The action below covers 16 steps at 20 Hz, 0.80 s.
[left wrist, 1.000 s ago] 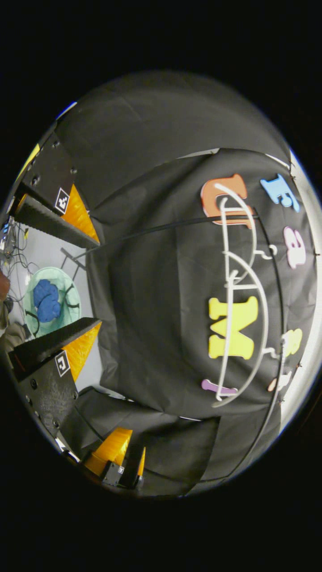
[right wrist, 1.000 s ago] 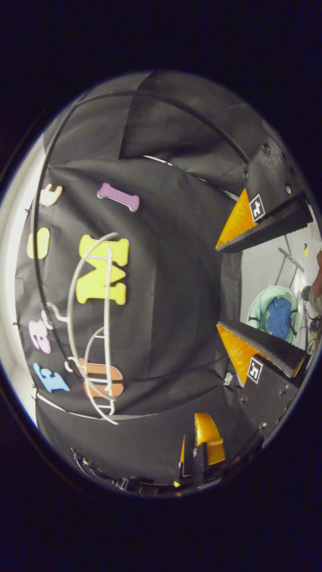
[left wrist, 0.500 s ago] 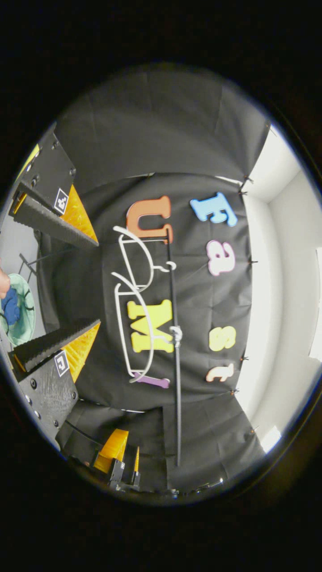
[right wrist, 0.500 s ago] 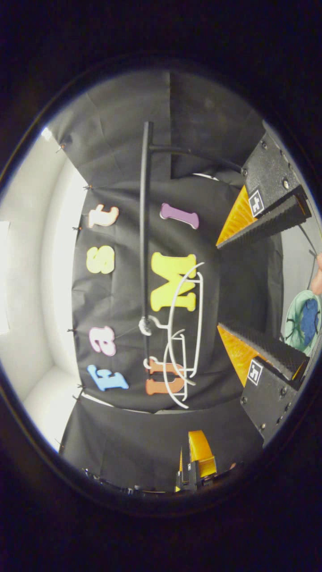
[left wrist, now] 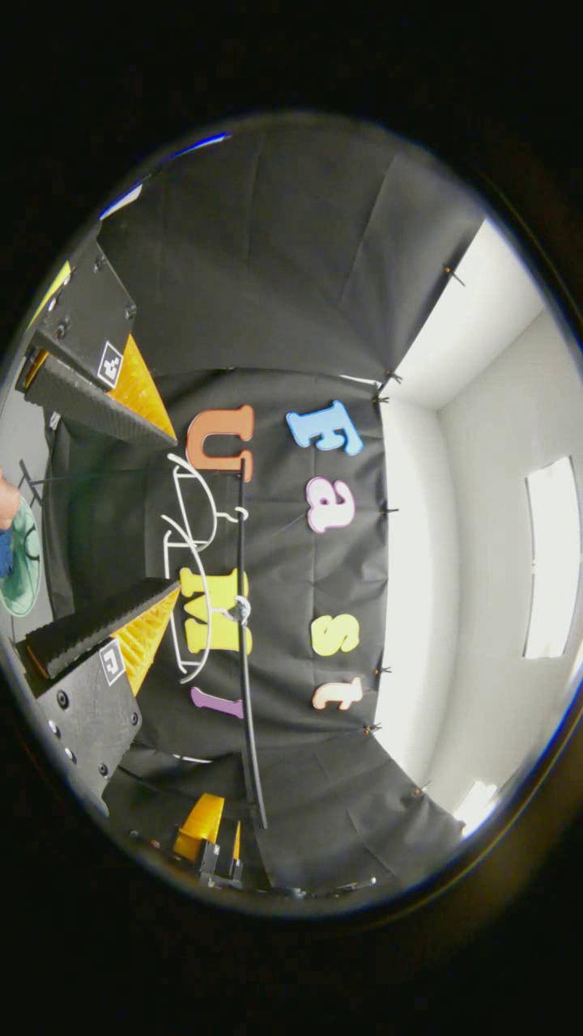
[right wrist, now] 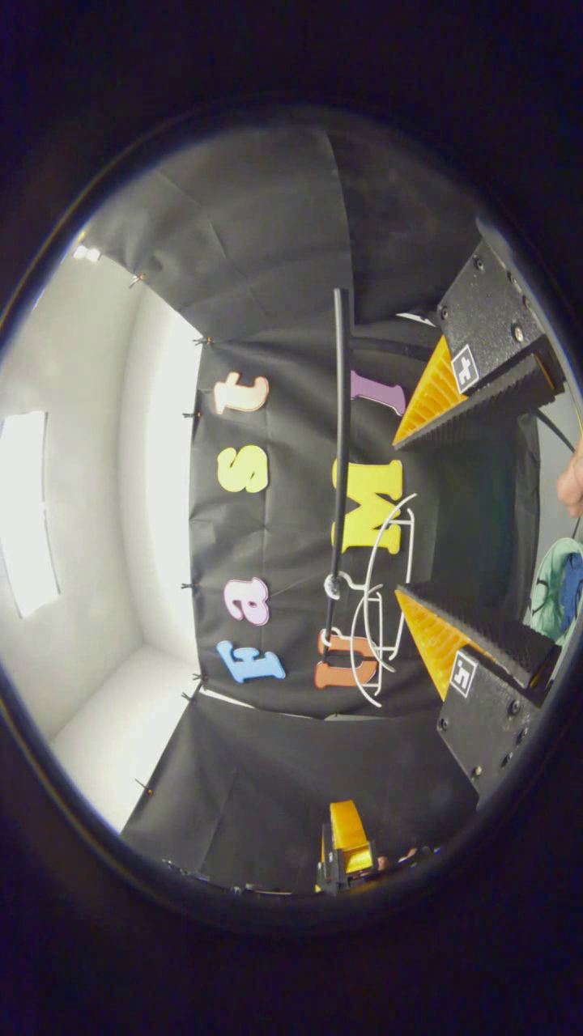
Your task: Grasp the clothes on the hanger with both hands and then place them into the laundry hamper below.
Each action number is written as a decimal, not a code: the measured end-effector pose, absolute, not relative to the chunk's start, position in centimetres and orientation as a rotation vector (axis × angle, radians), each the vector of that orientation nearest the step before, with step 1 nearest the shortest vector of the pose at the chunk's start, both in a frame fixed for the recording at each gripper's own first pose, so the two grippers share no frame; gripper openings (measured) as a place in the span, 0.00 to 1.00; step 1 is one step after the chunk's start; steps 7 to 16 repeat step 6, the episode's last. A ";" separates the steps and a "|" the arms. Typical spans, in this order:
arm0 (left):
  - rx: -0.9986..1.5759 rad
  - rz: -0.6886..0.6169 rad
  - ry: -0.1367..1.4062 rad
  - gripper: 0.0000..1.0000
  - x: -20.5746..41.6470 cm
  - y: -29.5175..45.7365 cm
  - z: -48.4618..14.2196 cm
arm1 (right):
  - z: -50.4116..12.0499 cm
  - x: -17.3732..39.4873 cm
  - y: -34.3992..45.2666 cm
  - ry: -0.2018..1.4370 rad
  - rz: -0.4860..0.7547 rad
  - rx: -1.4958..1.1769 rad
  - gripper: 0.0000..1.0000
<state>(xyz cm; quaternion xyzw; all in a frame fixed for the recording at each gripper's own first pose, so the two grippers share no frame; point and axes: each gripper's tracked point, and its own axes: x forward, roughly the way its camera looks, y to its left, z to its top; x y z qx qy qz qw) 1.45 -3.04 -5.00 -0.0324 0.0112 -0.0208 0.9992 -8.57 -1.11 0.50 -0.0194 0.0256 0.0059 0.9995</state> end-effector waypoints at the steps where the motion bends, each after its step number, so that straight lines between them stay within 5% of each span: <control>1: -0.065 -0.036 0.006 1.00 -0.1 -3.3 -4.0 | 0.6 -9.3 -1.4 0.050 0.019 -0.040 0.96; 16: -0.044 -0.019 -0.015 1.00 -3.2 -5.4 -2.1 | 2.2 -11.9 -2.8 0.021 0.057 -0.050 1.00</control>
